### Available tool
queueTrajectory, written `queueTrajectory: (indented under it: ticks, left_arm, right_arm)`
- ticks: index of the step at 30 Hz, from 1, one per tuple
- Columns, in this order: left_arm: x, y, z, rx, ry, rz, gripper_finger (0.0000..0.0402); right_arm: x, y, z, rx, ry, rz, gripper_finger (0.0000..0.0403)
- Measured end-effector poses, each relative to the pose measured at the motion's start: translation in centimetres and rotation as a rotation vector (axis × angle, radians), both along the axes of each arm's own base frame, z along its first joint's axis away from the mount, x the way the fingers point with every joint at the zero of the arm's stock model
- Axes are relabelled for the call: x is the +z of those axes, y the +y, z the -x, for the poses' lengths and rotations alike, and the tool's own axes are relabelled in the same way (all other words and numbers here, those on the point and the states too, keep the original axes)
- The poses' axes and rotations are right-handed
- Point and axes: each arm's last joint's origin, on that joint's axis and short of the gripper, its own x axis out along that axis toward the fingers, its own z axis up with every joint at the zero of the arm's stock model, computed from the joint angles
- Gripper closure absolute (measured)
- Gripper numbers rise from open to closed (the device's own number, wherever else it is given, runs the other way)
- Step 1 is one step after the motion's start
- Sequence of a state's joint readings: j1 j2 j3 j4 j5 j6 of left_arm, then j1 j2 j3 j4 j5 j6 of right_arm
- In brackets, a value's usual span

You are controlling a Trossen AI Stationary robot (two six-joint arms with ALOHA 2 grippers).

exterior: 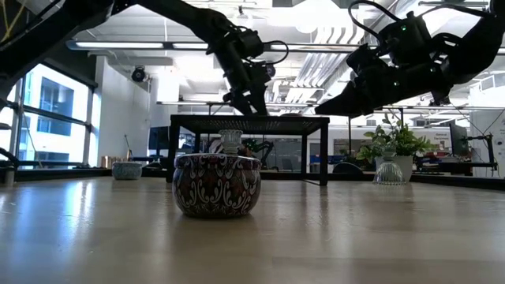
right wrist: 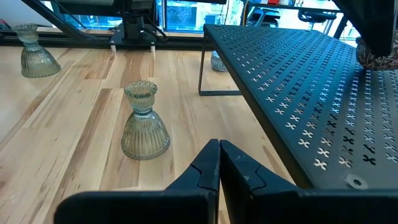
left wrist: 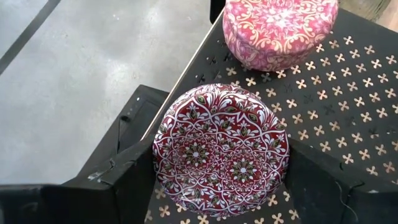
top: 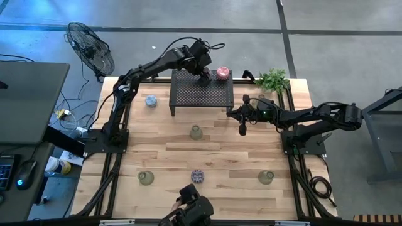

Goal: Pick & Place candle stick holders
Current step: Align the red scented candle with the other scented candle on the shelf

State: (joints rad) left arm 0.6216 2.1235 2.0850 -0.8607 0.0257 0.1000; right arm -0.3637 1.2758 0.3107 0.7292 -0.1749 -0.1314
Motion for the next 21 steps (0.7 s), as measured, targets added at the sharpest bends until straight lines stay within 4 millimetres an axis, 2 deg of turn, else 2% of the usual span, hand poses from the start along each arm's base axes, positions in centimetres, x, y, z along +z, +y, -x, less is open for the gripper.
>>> queueTrajectory:
  ticks: [7, 14, 16, 21]
  left_arm:
    - [0.0, 0.0, 0.0, 0.000, 0.003, 0.002, 0.0060]
    - [0.2, 0.0, 0.0, -0.011, -0.001, -0.012, 0.0060]
    - [1.0, 0.0, 0.0, -0.021, -0.002, -0.025, 0.0065]
    - [4.7, -0.6, 0.9, -0.065, 0.006, -0.072, 0.0098]
  right_arm:
    - [0.0, 0.0, 0.0, 0.000, 0.000, 0.000, 0.0401]
    - [0.0, 0.0, 0.0, 0.000, 0.000, 0.000, 0.0401]
    - [0.0, 0.0, 0.0, 0.000, 0.000, 0.000, 0.0402]
    - [0.0, 0.0, 0.0, -0.003, -0.002, -0.013, 0.0401]
